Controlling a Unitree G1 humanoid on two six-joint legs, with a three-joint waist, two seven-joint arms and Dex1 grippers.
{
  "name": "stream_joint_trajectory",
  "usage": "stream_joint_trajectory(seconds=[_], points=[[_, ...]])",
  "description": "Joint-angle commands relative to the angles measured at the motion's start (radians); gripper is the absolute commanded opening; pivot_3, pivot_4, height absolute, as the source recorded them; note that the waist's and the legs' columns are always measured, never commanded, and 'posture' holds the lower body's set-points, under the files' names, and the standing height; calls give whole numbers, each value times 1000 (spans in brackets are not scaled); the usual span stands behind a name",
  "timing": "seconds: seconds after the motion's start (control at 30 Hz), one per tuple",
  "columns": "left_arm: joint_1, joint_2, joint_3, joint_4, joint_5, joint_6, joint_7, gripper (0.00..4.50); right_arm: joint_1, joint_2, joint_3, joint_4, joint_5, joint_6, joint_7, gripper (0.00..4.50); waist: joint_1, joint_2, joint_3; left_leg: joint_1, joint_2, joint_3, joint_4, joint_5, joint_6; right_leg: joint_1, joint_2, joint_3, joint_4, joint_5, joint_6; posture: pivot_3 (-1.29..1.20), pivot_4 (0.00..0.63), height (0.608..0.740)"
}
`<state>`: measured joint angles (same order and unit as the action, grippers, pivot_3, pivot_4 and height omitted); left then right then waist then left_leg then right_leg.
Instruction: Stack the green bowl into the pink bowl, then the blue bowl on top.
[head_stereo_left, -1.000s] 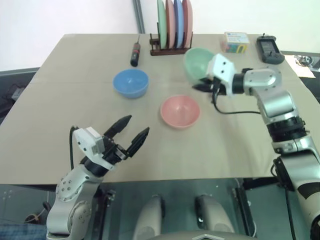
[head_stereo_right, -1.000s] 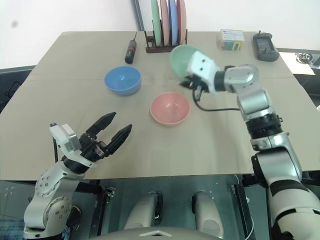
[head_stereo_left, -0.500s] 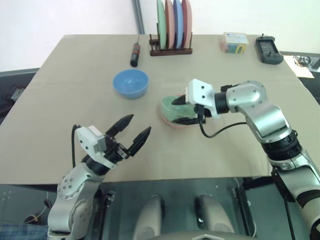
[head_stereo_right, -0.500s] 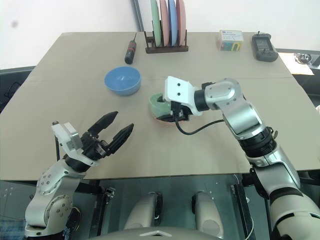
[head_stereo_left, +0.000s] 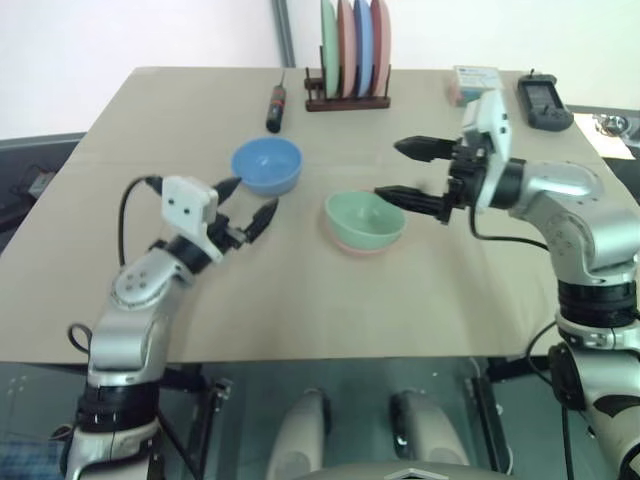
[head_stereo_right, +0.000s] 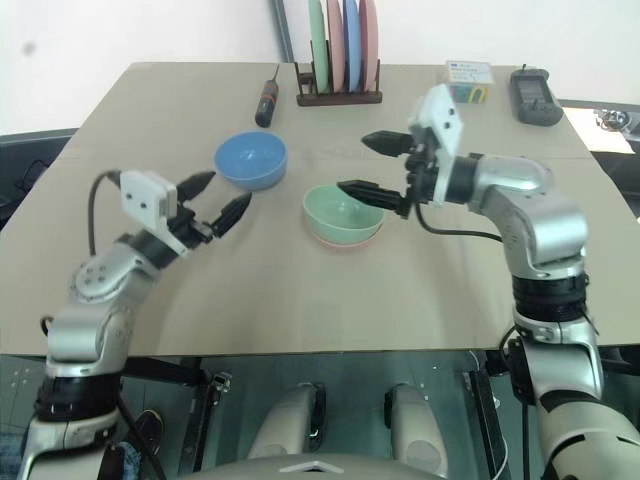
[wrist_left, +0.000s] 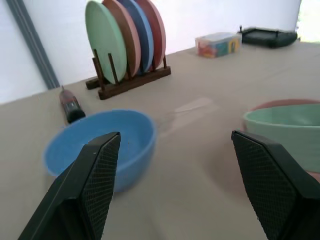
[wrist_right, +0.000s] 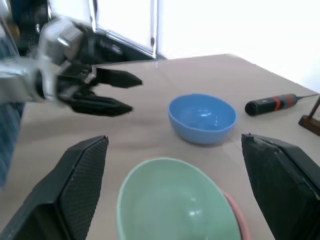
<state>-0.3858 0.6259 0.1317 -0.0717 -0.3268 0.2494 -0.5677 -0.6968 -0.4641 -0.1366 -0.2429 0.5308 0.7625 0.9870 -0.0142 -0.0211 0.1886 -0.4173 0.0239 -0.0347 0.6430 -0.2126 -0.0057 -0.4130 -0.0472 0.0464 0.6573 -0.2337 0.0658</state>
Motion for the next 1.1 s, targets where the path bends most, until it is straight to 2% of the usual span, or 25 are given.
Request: stream_joint_trajectory(seconds=[0.03, 0.33, 0.53, 0.63, 0.73, 0.77, 0.87, 1.1], points=[[-175, 44, -97, 249, 148, -98, -66, 3784, 58, -17, -162, -139, 192, 41, -43, 4446, 1, 0, 0, 0, 0, 0, 0, 0, 0, 0, 0, 0, 0, 0, 0, 0, 150, 740], [-455, 6, -250, 735, 338, -271, -151, 3784, 263, -121, -288, -265, 337, 19, -93, 4446, -2, 0, 0, 0, 0, 0, -1, 0, 0, 0, 0, 0, 0, 0, 0, 0, 150, 740], [-537, -24, -293, 910, 413, -355, -173, 3784, 343, -179, -321, -293, 384, -11, -120, 4446, -3, -1, 0, 0, 0, 1, -1, 0, 0, -1, 0, 1, 0, 0, 1, 0, 150, 740], [-561, -36, -289, 948, 408, -368, -215, 2966, 358, -199, -322, -298, 400, -25, -136, 4500, -2, -1, 0, -1, 0, 1, -1, 0, 0, -1, 0, 1, 0, 0, 1, 0, 150, 740], [-571, -42, -285, 954, 407, -370, -234, 1614, 360, -210, -314, -299, 416, -34, -153, 4500, -1, -1, 0, -1, 0, 1, 0, 0, 0, 0, 0, 1, 0, 0, 1, 0, 150, 740], [-573, -43, -285, 955, 409, -371, -235, 1335, 360, -213, -310, -298, 419, -38, -157, 4500, -1, -1, 0, -1, 0, 1, 0, 0, 0, 0, 0, 1, 0, 0, 1, 0, 150, 740], [-577, -43, -284, 956, 415, -379, -234, 61, 356, -222, -301, -292, 425, -45, -164, 4500, -2, -1, 0, -1, 0, 1, 0, 0, 0, -1, 0, 1, 0, 0, 1, 0, 150, 740], [-592, -22, -280, 843, 413, -377, -284, 25, 353, -241, -272, -275, 425, -59, -162, 4500, -1, -1, 0, -1, 0, 0, 0, 0, 0, -1, 0, 1, 0, 0, 1, 0, 150, 740]])
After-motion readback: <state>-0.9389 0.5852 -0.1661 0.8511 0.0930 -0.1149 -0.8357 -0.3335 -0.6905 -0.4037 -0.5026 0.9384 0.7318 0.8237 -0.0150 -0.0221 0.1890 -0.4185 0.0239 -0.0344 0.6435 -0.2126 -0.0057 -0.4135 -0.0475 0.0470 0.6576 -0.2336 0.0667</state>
